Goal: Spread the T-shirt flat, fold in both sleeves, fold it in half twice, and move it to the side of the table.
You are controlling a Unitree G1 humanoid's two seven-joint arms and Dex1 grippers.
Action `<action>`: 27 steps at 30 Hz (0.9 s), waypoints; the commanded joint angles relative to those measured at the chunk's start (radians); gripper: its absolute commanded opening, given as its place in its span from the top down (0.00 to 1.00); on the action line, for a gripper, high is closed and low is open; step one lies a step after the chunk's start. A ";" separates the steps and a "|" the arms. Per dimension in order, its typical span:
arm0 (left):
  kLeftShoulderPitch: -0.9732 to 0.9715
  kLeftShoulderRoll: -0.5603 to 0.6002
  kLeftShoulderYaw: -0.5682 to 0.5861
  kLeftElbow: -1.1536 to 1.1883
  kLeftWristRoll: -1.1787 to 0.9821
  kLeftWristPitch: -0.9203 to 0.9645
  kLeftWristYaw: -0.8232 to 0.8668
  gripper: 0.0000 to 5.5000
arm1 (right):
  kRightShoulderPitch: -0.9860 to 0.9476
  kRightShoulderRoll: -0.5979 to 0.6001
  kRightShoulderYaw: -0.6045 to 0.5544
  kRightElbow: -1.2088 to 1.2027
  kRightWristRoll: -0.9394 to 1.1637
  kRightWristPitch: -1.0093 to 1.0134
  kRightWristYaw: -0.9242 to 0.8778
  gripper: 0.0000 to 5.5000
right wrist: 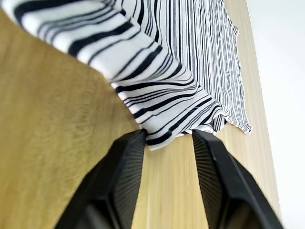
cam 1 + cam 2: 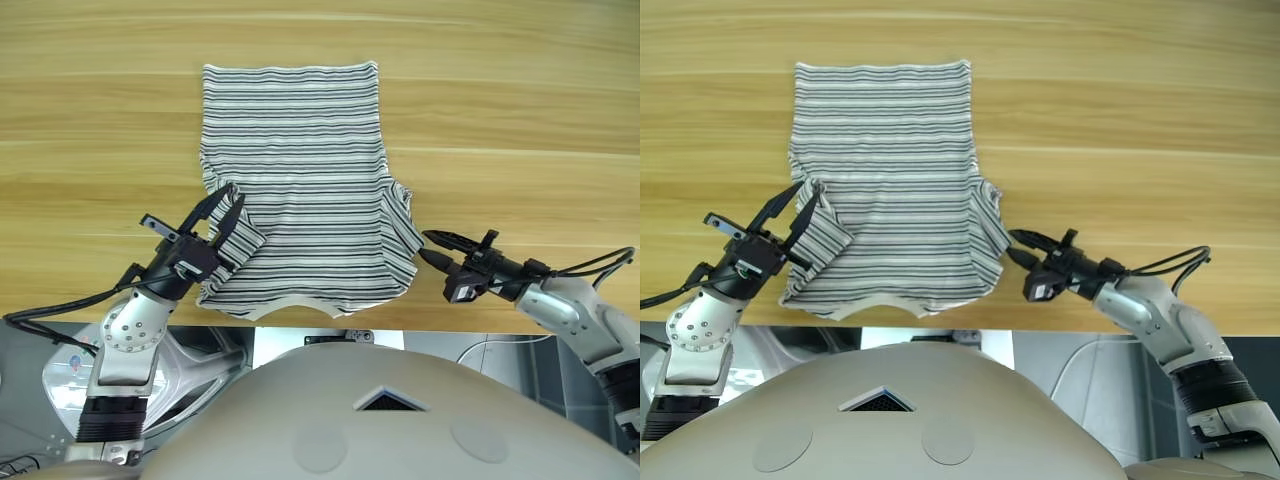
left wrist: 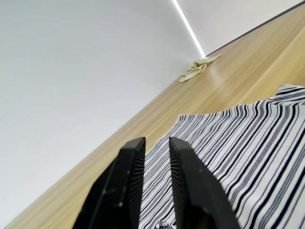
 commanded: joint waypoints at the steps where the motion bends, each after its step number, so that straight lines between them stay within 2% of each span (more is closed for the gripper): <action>1: -0.005 0.000 -0.005 0.002 0.008 -0.006 -0.011 0.82 | 0.036 -0.004 0.066 0.069 -0.087 0.040 0.070 0.81; 4: -0.007 -0.002 -0.009 0.002 0.009 -0.004 -0.011 0.82 | 0.028 -0.001 0.075 0.073 -0.088 0.039 0.069 0.94; 6: -0.007 -0.004 -0.010 0.000 0.011 -0.002 -0.011 0.82 | 0.024 0.000 0.077 0.077 -0.086 0.039 0.068 1.00; 12: -0.010 -0.009 -0.013 0.002 0.011 -0.003 -0.011 0.82 | 0.023 0.005 0.063 0.082 -0.080 0.042 0.058 1.00; 15: -0.013 -0.013 -0.014 0.009 0.013 -0.006 -0.010 0.82 | 0.026 0.021 0.009 0.058 -0.025 0.046 0.020 1.00; 19: -0.018 -0.016 -0.015 0.020 0.012 -0.010 -0.010 0.82 | 0.033 0.054 -0.129 -0.043 0.273 0.043 0.014 1.00; 22: -0.025 -0.022 -0.021 0.034 0.028 -0.012 -0.008 0.82 | 0.009 0.087 -0.182 -0.107 0.435 0.070 0.042 1.00; 27: -0.010 -0.032 -0.041 0.023 0.044 -0.019 -0.002 0.82 | -0.063 0.146 -0.135 -0.109 0.437 0.106 0.114 1.00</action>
